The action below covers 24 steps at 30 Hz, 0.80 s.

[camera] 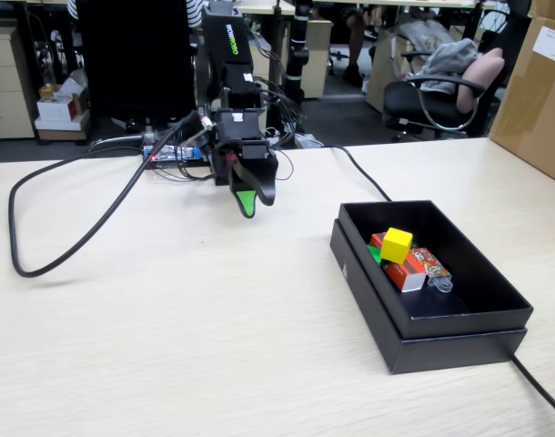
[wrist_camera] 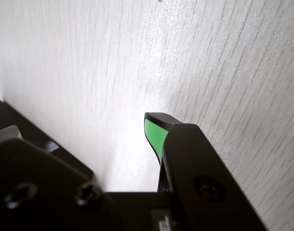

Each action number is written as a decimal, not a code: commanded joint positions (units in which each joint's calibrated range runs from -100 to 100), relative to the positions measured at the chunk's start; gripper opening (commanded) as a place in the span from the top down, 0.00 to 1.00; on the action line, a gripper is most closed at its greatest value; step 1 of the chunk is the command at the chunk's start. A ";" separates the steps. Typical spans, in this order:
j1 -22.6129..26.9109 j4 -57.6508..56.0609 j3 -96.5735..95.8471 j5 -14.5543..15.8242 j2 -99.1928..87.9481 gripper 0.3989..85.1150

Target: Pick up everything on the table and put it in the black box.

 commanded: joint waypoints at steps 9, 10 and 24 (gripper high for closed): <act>-0.83 9.45 -8.45 -1.66 -2.61 0.42; -0.88 10.06 -9.17 -1.71 -2.61 0.42; -0.34 15.67 -13.62 -1.71 0.26 0.41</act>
